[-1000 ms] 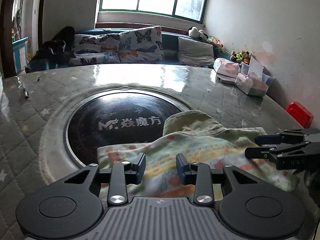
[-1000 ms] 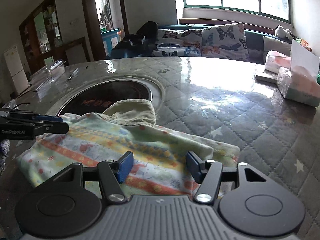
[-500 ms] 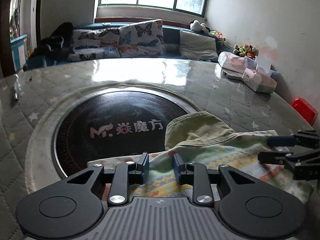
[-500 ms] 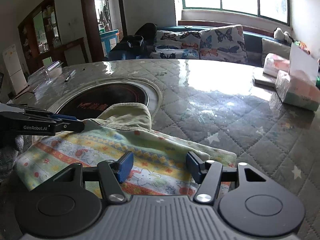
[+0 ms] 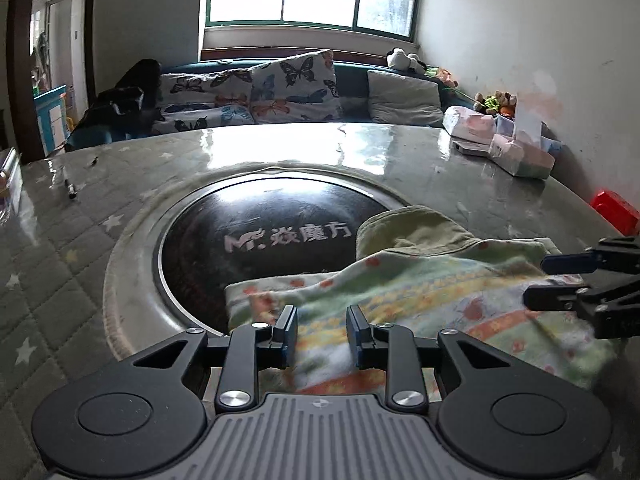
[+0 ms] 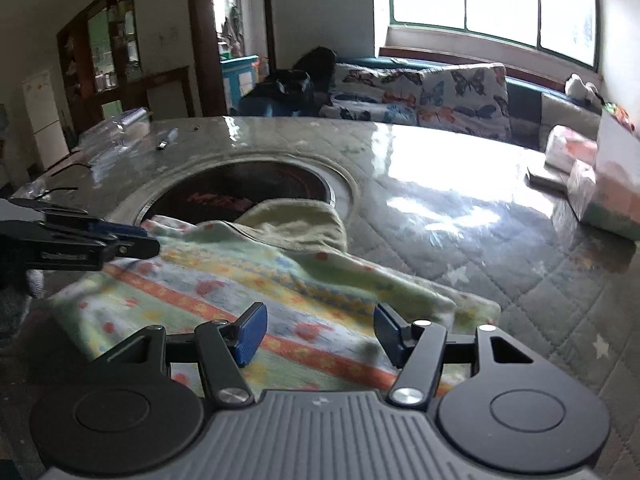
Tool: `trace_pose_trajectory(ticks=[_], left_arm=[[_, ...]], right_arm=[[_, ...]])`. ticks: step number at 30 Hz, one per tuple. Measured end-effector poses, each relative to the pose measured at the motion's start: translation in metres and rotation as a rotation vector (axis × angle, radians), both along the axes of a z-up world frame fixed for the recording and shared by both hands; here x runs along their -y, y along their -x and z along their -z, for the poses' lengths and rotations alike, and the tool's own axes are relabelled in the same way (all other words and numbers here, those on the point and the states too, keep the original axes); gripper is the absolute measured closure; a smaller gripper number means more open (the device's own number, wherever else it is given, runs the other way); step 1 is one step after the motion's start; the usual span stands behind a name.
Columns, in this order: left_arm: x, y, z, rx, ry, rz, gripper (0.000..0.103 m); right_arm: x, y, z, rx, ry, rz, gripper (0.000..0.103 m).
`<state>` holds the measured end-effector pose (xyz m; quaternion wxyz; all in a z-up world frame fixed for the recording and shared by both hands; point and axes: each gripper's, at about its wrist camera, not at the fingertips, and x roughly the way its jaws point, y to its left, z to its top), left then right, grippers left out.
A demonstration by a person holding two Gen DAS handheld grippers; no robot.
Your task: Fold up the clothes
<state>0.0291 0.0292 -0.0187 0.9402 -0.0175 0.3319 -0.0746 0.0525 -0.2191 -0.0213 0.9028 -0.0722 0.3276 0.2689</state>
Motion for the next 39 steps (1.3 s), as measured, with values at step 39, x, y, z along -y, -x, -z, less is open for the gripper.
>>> trace_pose_trajectory(ticks=[39], left_arm=[[-0.060, 0.052, -0.009, -0.021, 0.092, -0.168, 0.057]], right_arm=[[-0.106, 0.059, -0.006, 0.068, 0.086, -0.377, 0.043]])
